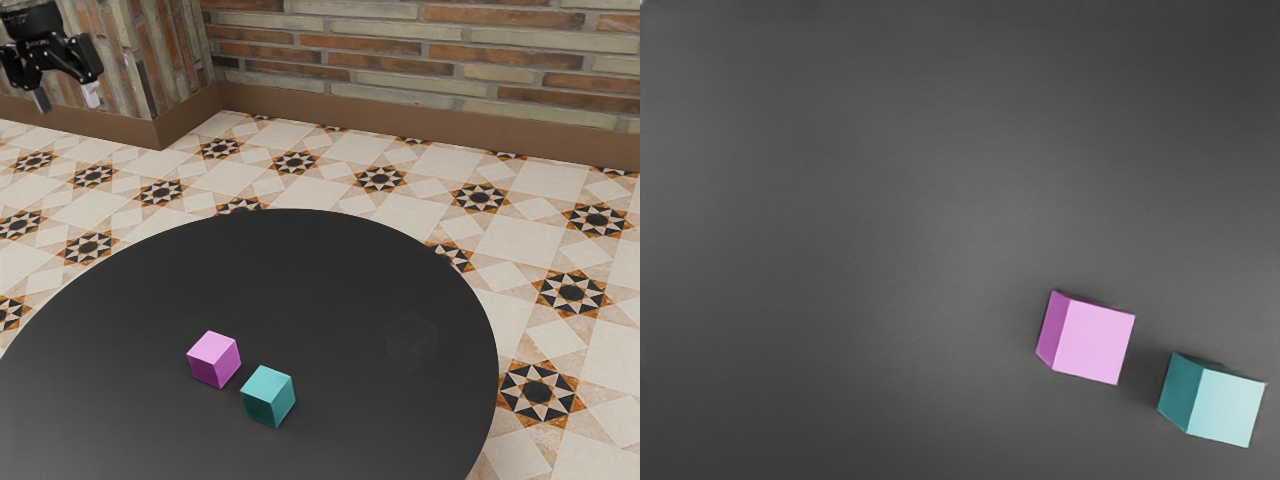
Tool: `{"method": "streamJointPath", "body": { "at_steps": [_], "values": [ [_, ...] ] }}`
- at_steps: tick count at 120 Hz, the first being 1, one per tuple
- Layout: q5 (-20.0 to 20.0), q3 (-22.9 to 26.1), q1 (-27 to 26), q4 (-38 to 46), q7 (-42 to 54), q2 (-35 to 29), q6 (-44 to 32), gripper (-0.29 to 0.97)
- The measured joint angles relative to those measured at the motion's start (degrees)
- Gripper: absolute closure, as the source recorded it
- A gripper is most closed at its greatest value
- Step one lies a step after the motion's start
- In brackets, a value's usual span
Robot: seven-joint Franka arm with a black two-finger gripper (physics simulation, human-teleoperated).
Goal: Pick up the blue block with one arm, and put the blue block on the pink block with one arm
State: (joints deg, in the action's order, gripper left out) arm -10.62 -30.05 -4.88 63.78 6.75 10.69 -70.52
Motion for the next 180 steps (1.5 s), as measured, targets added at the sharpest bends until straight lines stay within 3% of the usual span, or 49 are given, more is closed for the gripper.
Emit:
{"method": "streamJointPath", "body": {
  "at_steps": [25,33,41,52,65,72,82,89,103,111,131,180],
  "values": [
    [2.78,0.2,-1.17,-3.16,-1.35,-1.5,-4.2,0.02],
    [5.65,0.93,-9.42,-7.15,-1.13,-7.46,-4.96,0.02],
    [11.51,1.13,-20.01,-7.76,-1.01,-6.75,-5.44,0.02],
    [15.49,1.77,-32.55,5.71,-0.85,-6.84,-6.39,0.02],
    [16.31,1.68,-38.8,24.45,-0.71,-10.63,-11.88,0.02],
    [16.56,7.54,-35.04,34.1,-0.8,-13.2,-16.7,0.02],
    [16.84,20.71,-18.86,42.31,-1.41,-16.1,-23.01,0.02],
    [16.95,25.18,-10.14,45.31,-1.93,-16.49,-26.76,0.02],
    [16.98,27.36,-6.2,49.7,-3.2,-15.57,-33.24,0.02],
    [16.96,32.43,-1.27,52.71,-4.01,-14.74,-37.24,0.02],
    [16.31,35.02,-0.37,57.42,-6.01,-10.48,-47.51,0.02],
    [13.45,35.15,-1.01,67.93,-9.44,-8.93,-64.82,0.02]
  ]
}}
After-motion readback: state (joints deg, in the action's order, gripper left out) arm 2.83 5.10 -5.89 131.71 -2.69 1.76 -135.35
